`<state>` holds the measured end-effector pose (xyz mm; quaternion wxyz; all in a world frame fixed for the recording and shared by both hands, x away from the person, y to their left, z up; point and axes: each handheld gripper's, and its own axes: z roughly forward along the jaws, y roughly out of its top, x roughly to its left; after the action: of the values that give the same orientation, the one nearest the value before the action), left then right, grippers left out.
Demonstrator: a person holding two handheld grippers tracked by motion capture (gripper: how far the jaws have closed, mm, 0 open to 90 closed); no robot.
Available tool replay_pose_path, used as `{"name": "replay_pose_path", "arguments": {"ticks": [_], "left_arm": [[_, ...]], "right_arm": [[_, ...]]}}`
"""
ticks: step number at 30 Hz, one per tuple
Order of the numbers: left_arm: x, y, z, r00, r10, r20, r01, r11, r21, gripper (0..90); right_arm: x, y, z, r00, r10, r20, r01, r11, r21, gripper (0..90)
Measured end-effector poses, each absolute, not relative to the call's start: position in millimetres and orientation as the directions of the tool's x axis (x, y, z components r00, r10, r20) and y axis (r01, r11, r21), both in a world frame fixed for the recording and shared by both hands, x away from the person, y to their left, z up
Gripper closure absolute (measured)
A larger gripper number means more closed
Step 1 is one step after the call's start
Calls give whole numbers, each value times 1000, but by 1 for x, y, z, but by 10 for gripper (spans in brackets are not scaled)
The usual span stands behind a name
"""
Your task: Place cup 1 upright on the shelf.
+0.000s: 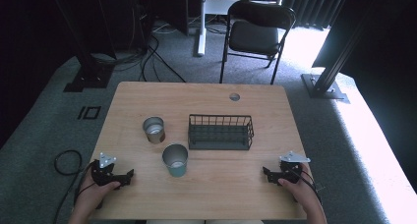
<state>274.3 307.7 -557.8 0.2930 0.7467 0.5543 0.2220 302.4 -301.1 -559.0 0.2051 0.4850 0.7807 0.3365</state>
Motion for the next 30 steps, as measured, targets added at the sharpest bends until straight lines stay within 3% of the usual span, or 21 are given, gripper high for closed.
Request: {"name": "replay_pose_path", "arguments": {"ticks": [14,30], "left_arm": [[274,308,-558,287,958,7,698,-214,683,3],[274,308,-558,287,958,7,698,-214,683,2]], "right_arm": [[301,-301,-558,-465,886,1,611,320,724,114],[299,-271,-545,-583,812,13,543,378,750,115]]}}
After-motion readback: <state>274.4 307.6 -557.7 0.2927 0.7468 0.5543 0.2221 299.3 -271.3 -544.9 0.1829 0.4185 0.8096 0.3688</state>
